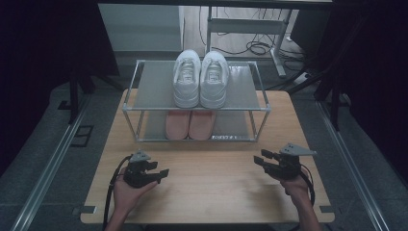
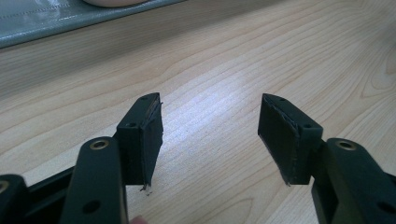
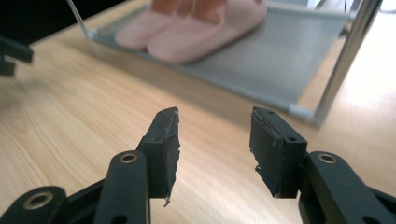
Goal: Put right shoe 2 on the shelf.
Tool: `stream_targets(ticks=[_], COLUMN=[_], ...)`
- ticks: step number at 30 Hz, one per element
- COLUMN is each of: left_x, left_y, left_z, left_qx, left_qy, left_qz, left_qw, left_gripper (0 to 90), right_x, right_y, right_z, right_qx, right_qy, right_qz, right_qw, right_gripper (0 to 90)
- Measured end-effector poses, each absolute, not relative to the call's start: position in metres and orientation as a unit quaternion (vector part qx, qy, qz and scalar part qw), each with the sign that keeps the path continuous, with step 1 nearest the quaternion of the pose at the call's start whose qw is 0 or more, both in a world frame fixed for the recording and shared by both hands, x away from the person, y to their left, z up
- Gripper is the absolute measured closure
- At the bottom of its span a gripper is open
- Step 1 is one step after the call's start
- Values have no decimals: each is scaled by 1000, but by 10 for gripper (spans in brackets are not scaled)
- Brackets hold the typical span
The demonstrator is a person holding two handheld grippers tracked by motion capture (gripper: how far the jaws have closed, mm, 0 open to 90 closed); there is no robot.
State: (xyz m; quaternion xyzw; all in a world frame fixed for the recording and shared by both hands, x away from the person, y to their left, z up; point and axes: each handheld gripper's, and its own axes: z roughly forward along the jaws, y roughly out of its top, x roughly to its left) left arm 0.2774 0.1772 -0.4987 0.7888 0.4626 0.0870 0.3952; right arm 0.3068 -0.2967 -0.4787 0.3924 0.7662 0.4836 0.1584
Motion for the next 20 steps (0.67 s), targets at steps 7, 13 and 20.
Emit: stream_targets(ticks=[7, 13, 20], left_x=[278, 278, 278], left_y=[176, 178, 177], left_z=[-500, -499, -500], left_qx=[790, 787, 788], left_qy=[462, 465, 465], left_qz=[85, 86, 87], left_qw=[394, 397, 394], left_gripper=[404, 404, 404], right_x=[307, 305, 304], right_y=[-300, -302, -306], right_z=[-496, -505, -502], right_qx=[402, 410, 411], right_qy=[772, 771, 763], right_qz=[469, 465, 474], right_qw=[148, 147, 156], right_gripper=[497, 495, 481])
